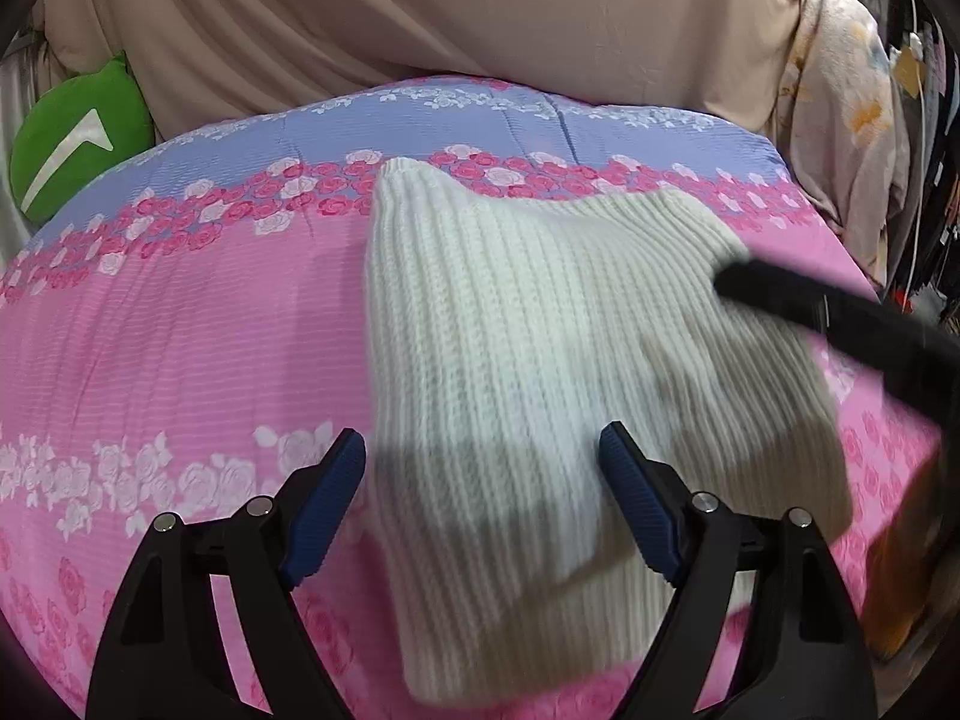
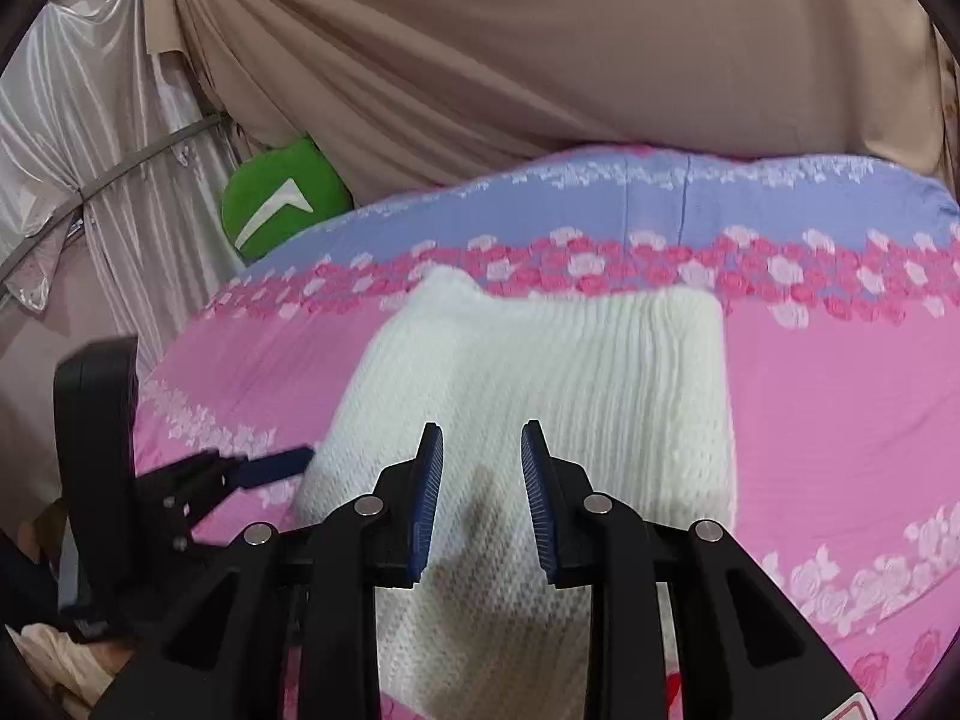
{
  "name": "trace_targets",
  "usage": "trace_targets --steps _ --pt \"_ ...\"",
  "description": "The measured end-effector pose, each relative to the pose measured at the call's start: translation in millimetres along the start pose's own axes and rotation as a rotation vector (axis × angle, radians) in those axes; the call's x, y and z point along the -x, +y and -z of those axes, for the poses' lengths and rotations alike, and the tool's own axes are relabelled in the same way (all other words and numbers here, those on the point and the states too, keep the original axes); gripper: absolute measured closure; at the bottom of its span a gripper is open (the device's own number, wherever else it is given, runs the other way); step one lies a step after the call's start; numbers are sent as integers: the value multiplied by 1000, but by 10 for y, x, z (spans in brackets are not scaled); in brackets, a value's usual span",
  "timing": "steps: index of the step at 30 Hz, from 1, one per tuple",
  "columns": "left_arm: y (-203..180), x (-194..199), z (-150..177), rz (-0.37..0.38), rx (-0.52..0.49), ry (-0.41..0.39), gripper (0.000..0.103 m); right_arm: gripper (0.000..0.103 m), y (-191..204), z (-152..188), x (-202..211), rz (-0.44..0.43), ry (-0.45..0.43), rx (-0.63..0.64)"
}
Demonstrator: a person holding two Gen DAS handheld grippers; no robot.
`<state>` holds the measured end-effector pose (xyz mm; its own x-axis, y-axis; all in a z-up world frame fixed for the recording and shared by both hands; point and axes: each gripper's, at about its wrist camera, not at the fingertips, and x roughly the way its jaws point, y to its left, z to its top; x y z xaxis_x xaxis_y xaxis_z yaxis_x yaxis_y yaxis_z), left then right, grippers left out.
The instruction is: Fold small clothes
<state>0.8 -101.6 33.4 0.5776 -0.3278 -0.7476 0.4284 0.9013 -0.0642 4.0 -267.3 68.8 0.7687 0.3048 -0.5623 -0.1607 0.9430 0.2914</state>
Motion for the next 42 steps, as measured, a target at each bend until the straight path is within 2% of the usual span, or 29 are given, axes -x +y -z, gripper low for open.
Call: trace_targets --steps 3,6,8,9,11,13,15,17,19,21,23,25,26,27,28,29,37,42 --pt "52 25 144 -5 -5 34 24 73 62 -194 -224 -37 45 14" --pt "138 -75 236 -1 22 73 24 70 21 -178 -957 6 224 13" --pt "201 -146 270 19 53 94 24 70 8 -181 -1113 -15 199 20" --pt "221 -163 271 25 61 98 24 70 16 -203 -1086 -12 213 9" --pt "220 -162 273 31 63 102 24 69 20 -247 -893 -25 177 -17" --pt "199 -110 272 31 55 91 24 68 -27 -216 -553 -50 90 -51" --pt "173 18 242 39 51 60 26 66 -81 -152 -252 -39 29 -75" --pt "153 249 155 40 35 -16 26 65 -155 48 53 26 -1 -83" --pt "151 394 60 24 26 -72 25 63 -275 282 298 54 3 -130" --pt "139 403 -4 27 25 -86 24 63 -315 479 429 54 20 -159" --pt "124 242 -22 15 22 -52 24 63 -305 680 398 92 72 -145" --pt "115 -1 22 6 21 5 23 63 -347 861 217 175 129 -114" --pt "117 -139 65 2 23 39 22 57 -391 914 127 223 153 -109" --pt "132 -226 107 15 33 53 20 44 -439 964 58 241 167 -121" --pt "158 -265 134 14 51 46 13 43 -506 984 55 217 155 -163" --pt "166 -253 145 7 60 41 13 43 -541 989 83 190 152 -193" --pt "198 61 136 54 81 1 14 41 -567 850 409 143 30 -265" --pt "131 137 104 78 62 -21 14 39 -500 753 405 85 -18 -259"
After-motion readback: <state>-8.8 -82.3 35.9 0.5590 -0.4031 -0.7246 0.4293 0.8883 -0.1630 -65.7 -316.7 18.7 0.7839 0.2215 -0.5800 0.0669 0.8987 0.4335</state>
